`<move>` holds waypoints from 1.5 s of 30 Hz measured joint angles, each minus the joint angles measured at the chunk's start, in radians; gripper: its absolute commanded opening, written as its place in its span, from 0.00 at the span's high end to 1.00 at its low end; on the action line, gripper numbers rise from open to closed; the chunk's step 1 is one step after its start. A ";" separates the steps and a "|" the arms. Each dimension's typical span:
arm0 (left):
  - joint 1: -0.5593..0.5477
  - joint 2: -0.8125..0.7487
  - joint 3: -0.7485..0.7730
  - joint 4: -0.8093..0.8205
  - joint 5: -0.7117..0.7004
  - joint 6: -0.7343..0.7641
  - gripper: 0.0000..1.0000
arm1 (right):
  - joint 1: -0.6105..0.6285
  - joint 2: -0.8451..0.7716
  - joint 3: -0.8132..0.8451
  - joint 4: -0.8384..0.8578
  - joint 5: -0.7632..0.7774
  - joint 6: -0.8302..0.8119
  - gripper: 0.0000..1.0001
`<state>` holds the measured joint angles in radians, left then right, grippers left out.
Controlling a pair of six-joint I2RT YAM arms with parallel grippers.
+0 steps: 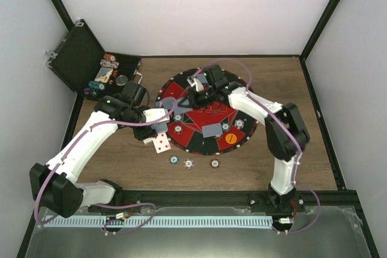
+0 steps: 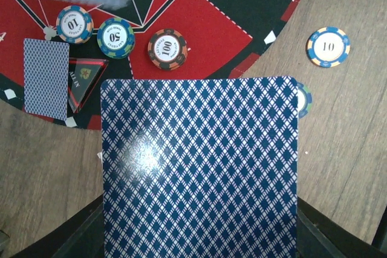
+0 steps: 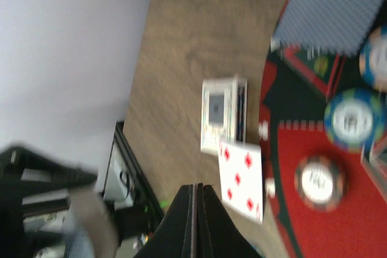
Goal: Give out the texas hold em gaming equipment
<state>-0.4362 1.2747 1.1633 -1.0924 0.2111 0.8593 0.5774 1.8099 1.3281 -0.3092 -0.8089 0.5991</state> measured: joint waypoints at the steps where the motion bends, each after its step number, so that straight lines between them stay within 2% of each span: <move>1: 0.000 -0.003 0.002 -0.004 0.003 0.000 0.96 | -0.003 0.050 0.064 -0.004 0.007 -0.005 0.99; 10: 0.000 -0.032 0.021 -0.042 0.029 -0.017 0.96 | -0.005 0.583 0.616 -0.051 0.056 -0.007 0.98; 16: 0.000 -0.046 0.021 -0.058 0.029 -0.019 0.96 | 0.000 0.756 0.738 -0.069 0.053 0.040 0.94; 20: 0.000 -0.048 0.021 -0.064 0.030 -0.020 0.96 | 0.005 0.761 0.775 -0.072 0.061 0.043 0.86; 26: 0.000 -0.049 0.021 -0.067 0.037 -0.023 0.96 | 0.008 0.760 0.784 -0.097 0.083 0.029 0.55; 37: 0.000 -0.049 0.025 -0.072 0.041 -0.035 0.96 | 0.008 0.699 0.789 -0.214 0.191 -0.062 0.46; 45: 0.000 -0.049 0.029 -0.073 0.041 -0.037 0.96 | 0.002 0.494 0.724 -0.257 0.223 -0.107 0.43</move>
<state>-0.4362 1.2255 1.1919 -1.1652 0.2523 0.8219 0.5793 2.3035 2.0521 -0.5659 -0.5861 0.4923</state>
